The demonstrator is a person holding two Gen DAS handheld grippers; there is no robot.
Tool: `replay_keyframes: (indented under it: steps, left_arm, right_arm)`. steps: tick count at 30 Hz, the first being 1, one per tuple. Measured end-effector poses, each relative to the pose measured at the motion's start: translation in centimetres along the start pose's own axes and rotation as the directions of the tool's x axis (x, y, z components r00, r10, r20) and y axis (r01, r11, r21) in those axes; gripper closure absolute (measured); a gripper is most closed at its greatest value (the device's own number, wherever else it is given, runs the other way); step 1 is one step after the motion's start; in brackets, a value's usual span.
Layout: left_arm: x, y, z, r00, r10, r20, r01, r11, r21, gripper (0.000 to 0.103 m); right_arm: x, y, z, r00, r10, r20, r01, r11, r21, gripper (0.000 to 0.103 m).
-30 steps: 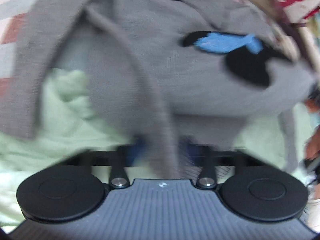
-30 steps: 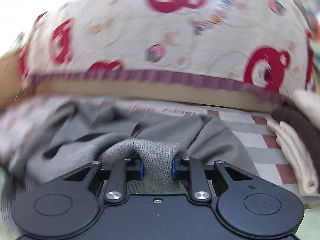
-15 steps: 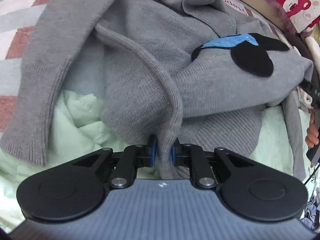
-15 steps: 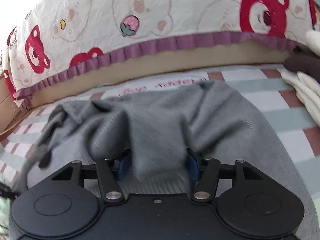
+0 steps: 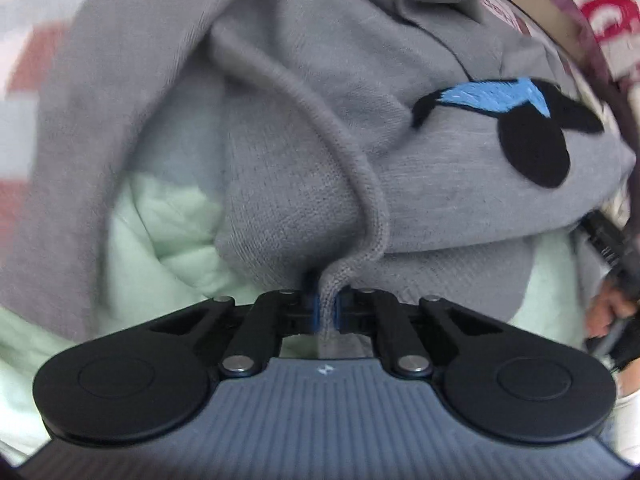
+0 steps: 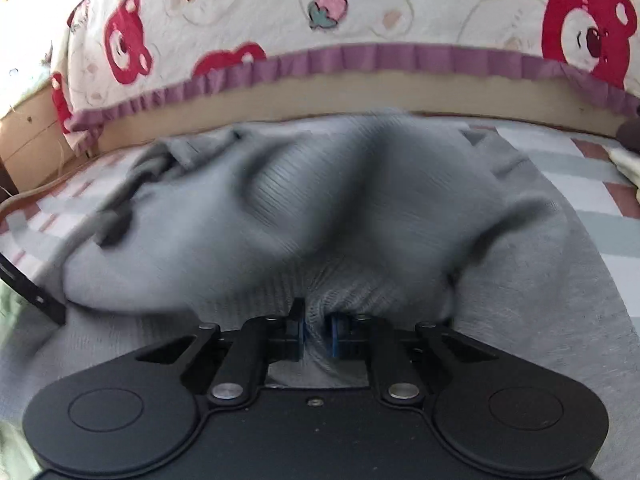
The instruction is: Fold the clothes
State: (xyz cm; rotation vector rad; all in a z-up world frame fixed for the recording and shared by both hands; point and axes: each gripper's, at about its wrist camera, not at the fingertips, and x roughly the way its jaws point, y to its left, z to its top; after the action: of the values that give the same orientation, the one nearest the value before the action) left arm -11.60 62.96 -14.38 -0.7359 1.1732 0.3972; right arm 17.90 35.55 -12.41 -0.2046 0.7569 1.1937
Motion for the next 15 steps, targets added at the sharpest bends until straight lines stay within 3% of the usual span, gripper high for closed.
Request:
replay_keyframes:
  steps: [3,6,8,11,15]
  left_arm:
    - [-2.7,-2.2,-0.8,0.996,0.062,0.071,-0.072,0.986,0.149,0.097]
    - [-6.6,-2.9,-1.6,0.984,0.072,0.165,-0.107,0.971,0.214,0.097]
    - [-9.4,-2.7,-2.0,0.973,0.082,0.216,-0.133,0.964,0.232,0.097]
    - [-14.1,-0.8,-2.9,0.959,0.088,0.268,-0.146,0.967,0.206,0.097]
    - [-18.9,1.0,-4.4,0.946,0.131,0.298,-0.187,0.968,0.167,0.103]
  right_arm:
    - [-3.9,0.7,1.5,0.994,0.085,0.064,-0.090,0.991,0.094,0.090]
    - [-9.1,0.9,3.7,0.976,0.162,0.145,-0.183,0.972,0.150,0.091]
    - [-12.7,1.0,5.1,0.961,0.196,0.194,-0.228,0.960,0.160,0.091]
    - [-17.6,1.5,7.0,0.941,0.190,0.280,-0.223,0.970,0.092,0.092]
    - [-21.3,1.5,7.8,0.934,0.242,0.262,-0.275,0.956,0.099,0.094]
